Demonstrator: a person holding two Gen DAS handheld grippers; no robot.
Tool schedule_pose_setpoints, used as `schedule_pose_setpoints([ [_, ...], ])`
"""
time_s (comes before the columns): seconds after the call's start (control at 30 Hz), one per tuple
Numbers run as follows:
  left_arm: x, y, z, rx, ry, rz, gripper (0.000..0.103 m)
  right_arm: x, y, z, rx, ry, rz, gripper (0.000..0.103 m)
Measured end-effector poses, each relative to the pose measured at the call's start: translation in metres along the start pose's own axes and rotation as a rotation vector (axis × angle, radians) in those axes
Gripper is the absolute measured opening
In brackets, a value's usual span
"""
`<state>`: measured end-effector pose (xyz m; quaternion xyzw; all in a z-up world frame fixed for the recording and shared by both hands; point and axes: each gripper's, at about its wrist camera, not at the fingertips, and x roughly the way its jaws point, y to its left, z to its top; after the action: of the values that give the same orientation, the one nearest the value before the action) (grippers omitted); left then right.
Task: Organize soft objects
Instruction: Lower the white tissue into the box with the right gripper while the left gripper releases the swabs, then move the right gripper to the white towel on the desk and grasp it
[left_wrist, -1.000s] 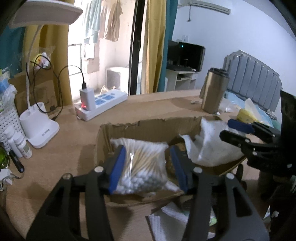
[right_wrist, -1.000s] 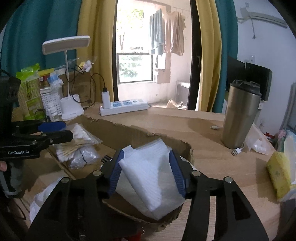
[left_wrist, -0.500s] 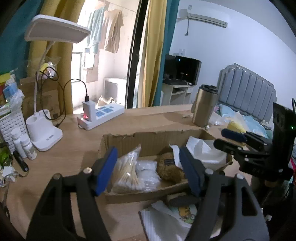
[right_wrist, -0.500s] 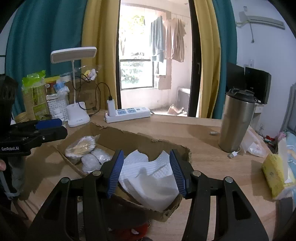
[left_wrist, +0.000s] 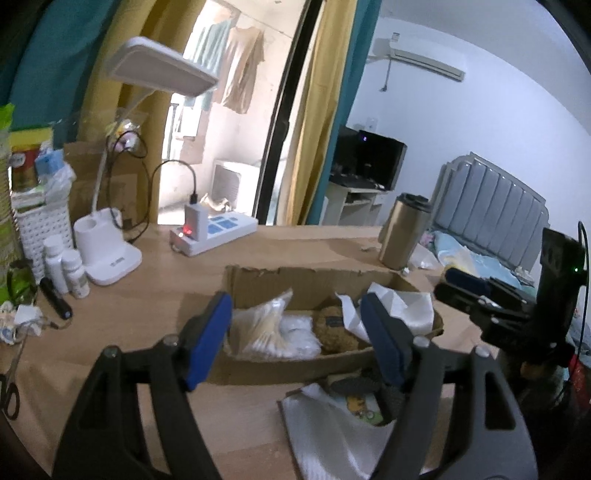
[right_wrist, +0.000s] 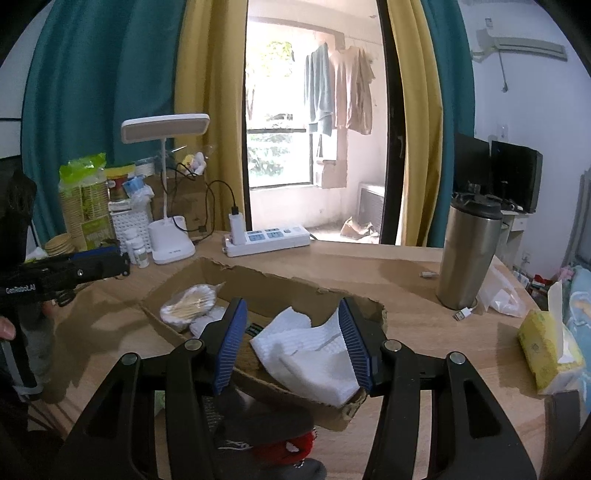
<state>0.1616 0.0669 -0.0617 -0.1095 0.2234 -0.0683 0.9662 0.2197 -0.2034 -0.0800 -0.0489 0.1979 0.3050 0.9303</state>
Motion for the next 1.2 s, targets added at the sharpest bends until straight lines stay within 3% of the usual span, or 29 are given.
schedule_pose_setpoints([
  [0.13, -0.008, 0.011, -0.005, -0.05, 0.013, -0.021, 0.074, -0.002, 0.007, 0.003, -0.012, 0.004, 0.01, 0.055],
  [0.6, -0.032, 0.037, -0.028, -0.104, 0.007, 0.018, 0.074, -0.008, 0.037, 0.0, -0.042, 0.035, 0.073, 0.055],
  [1.2, -0.03, 0.062, -0.064, -0.117, 0.07, 0.104, 0.074, 0.022, 0.088, -0.038, -0.06, 0.172, 0.232, 0.055],
])
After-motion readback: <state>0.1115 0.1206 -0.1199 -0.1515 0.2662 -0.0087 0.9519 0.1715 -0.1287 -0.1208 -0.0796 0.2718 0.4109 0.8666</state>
